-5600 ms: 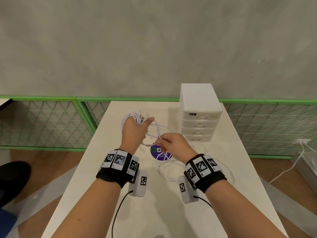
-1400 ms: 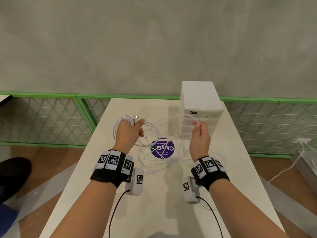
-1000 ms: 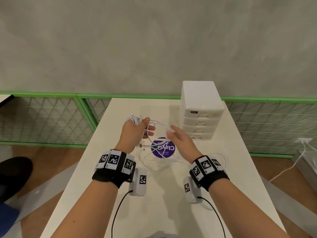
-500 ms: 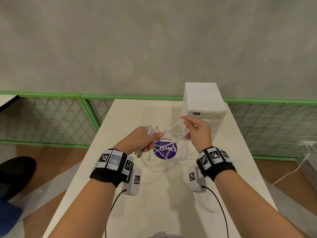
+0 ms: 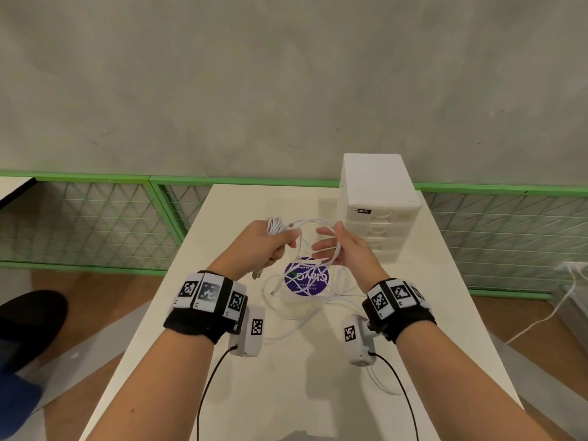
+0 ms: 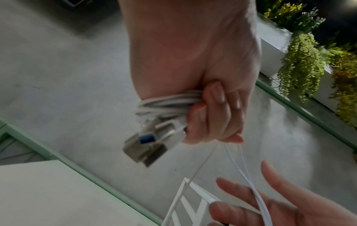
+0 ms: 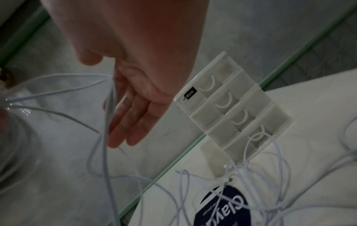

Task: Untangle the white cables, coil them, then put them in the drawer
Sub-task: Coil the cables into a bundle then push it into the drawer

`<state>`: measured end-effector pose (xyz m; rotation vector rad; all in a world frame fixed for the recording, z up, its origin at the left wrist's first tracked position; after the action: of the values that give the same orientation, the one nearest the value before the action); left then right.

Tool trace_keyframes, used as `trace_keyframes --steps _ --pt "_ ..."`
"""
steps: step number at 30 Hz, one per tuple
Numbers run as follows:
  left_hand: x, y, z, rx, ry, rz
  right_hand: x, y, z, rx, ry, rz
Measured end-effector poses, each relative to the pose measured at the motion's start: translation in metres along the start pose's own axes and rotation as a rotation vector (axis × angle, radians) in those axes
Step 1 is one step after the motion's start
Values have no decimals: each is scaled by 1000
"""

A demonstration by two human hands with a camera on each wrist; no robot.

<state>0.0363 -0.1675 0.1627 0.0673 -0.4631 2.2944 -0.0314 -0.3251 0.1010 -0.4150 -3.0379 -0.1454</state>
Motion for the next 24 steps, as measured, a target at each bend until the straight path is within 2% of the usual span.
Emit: trace_keyframes --steps 3,5,7,10,13,16,18,20,24 --pt "-1 -4 -1 16 5 64 6 14 -2 -25 -17 -53" --pt "-1 -8 0 17 2 80 5 12 -5 52 -65 3" --pt "1 -7 2 8 -3 44 1 4 -9 185 -117 79" --pt "3 4 8 -35 2 -71 -4 3 -20 285 -161 64" --pt "8 14 14 -9 35 -176 -14 -2 -21 421 -106 61" --pt "12 10 23 67 70 -177 -19 -25 -16 540 -71 137" --pt "12 5 27 133 96 -133 -17 -29 -13 517 -67 140" --pt "11 1 28 204 113 -86 -12 -20 -16 396 -75 82" --pt "7 6 28 175 102 -102 -8 6 -35 240 -217 -31"
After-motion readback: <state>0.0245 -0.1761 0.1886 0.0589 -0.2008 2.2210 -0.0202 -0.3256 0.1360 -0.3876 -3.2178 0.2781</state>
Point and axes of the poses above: each hand's wrist, its own x-axis away from the middle knuckle, its own y-axis out of the palm, z = x × y, the point moved 7 cm from there along -x, towards the middle knuckle, and after that the axes turned 5 degrees about -z, right-handed, at the moved point
